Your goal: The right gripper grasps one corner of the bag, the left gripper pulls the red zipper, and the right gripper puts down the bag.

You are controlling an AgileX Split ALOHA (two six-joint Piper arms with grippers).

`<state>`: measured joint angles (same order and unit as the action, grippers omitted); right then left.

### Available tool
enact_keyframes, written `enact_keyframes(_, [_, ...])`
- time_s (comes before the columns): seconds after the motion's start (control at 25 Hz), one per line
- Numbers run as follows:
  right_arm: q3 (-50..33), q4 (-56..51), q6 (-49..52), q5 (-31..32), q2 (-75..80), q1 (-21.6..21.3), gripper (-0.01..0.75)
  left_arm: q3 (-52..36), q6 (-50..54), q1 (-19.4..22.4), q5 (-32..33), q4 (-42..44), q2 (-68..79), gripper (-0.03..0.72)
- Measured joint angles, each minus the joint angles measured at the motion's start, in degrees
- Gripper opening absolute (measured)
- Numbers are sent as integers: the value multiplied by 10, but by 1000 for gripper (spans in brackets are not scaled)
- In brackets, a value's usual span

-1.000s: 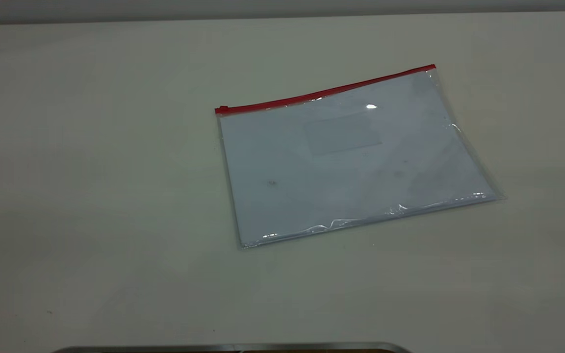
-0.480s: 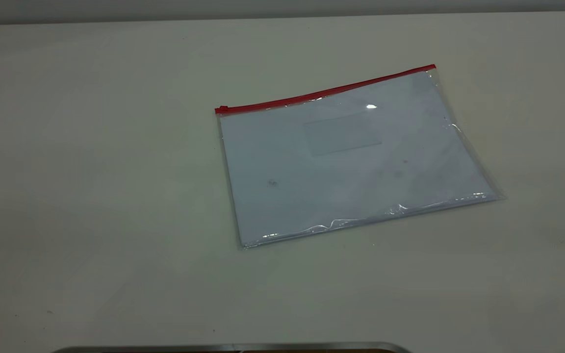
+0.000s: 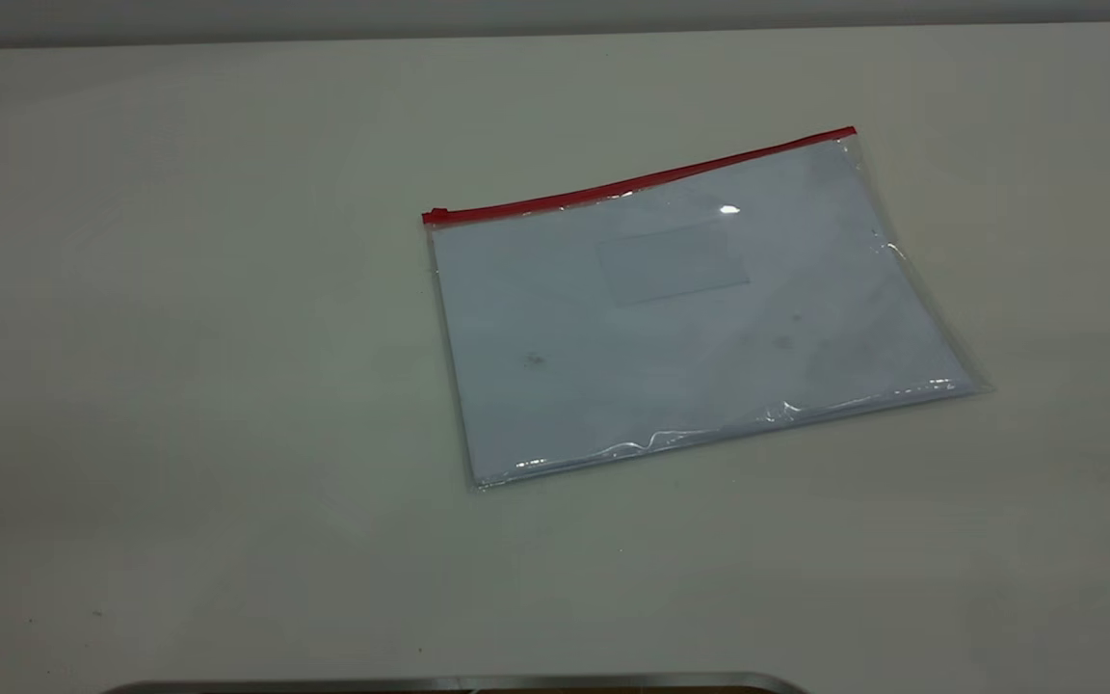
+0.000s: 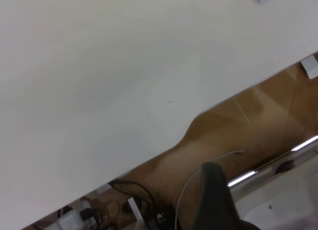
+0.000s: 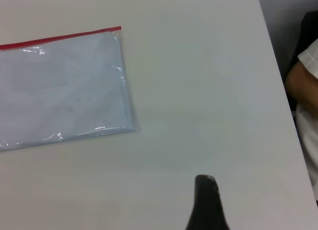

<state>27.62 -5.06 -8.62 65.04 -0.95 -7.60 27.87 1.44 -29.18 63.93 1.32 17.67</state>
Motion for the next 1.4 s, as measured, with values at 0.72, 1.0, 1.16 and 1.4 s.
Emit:
enact_keyframes(0.72, [0, 1, 0, 0, 0, 0, 588, 0, -5, 204, 0, -2, -81, 582])
enact_keyframes(1.0, [0, 1, 0, 0, 0, 0, 578, 0, -4, 286, 5, -7, -164, 582])
enact_keyframes(1.16, [0, 1, 0, 0, 0, 0, 578, 0, -4, 289, 6, -7, -187, 582])
enact_keyframes(1.4, [0, 1, 0, 0, 0, 0, 578, 0, -4, 289, 8, -8, -187, 582])
